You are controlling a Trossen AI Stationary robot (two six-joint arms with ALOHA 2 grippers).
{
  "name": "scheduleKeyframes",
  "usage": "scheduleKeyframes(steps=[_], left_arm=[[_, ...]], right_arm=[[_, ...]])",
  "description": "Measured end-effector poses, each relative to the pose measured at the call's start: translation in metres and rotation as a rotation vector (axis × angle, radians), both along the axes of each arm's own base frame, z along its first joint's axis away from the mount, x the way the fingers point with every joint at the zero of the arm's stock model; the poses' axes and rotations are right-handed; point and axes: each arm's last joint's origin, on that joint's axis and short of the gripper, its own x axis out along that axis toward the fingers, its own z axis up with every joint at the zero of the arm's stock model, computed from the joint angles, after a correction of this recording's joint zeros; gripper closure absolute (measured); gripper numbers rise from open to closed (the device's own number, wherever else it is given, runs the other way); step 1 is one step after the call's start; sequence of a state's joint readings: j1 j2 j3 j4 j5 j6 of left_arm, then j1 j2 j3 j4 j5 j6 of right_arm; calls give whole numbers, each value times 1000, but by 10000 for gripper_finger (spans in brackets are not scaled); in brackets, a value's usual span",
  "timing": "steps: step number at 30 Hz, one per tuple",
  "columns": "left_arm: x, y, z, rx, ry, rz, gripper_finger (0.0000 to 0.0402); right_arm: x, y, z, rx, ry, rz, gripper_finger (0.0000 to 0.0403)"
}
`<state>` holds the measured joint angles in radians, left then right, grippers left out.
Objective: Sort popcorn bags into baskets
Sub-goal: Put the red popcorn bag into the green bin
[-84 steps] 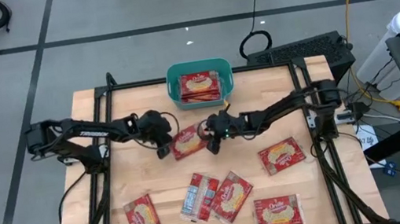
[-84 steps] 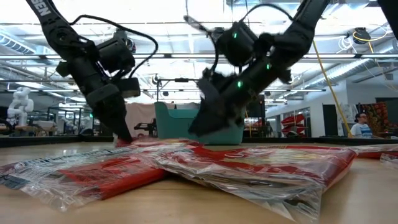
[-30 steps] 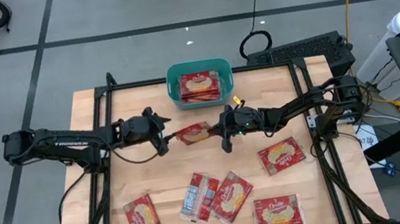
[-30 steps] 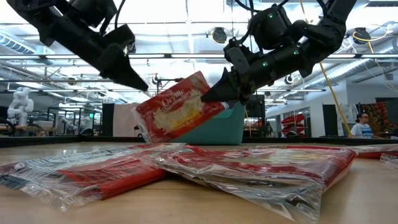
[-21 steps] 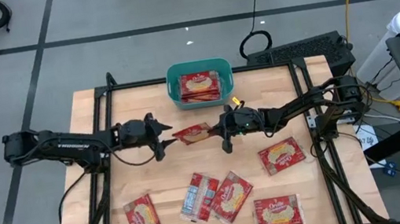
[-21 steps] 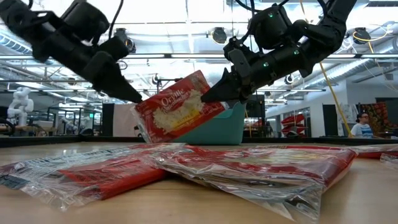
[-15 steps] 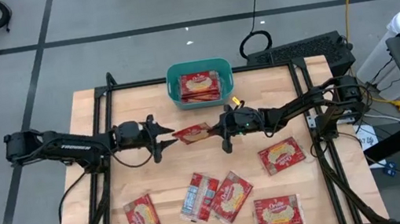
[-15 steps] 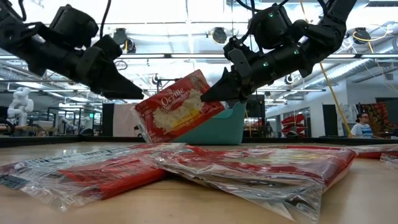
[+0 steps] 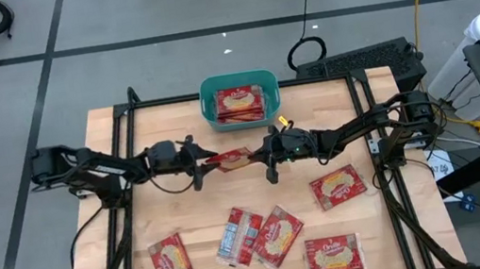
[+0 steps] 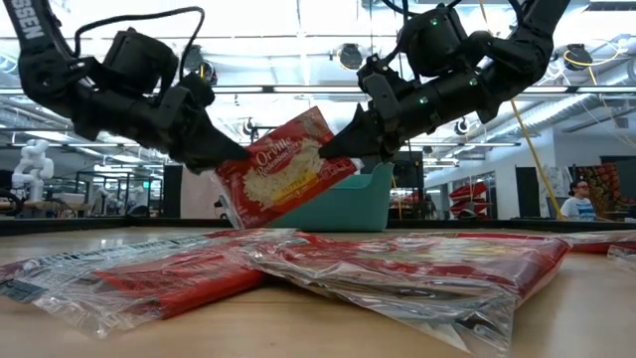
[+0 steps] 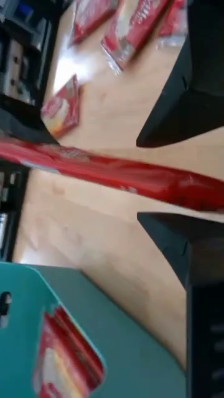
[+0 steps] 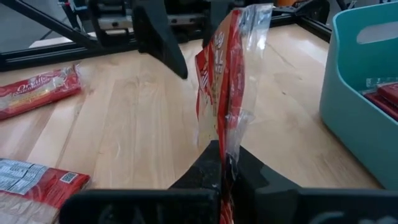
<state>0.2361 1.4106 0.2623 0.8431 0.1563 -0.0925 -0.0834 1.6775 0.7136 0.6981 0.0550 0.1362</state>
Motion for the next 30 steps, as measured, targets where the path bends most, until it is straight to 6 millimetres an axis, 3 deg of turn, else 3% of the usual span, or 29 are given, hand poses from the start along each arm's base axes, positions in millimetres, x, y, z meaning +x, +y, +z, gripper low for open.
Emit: scheduleKeyframes(steps=[3,6,9,15,19,25,30], left_arm=[[1,2,-8,-9,39,7,193],[2,3,-13,13,64,-8,197],[4,2,-14,8,69,-45,237],[15,4,-4,53,34,-92,371],[22,13,2,68,68,-76,375],[33,25,29,77,164,-148,378],[47,35,76,198,234,-178,384]], right_arm=[[0,0,0,-2,3,1,403],[0,0,0,-2,3,1,403],[0,0,0,-4,3,2,403],[0,0,0,-26,7,8,403],[-1,0,0,8,14,-12,399],[-19,2,12,9,144,-133,350],[-33,6,21,-38,232,-200,296]])
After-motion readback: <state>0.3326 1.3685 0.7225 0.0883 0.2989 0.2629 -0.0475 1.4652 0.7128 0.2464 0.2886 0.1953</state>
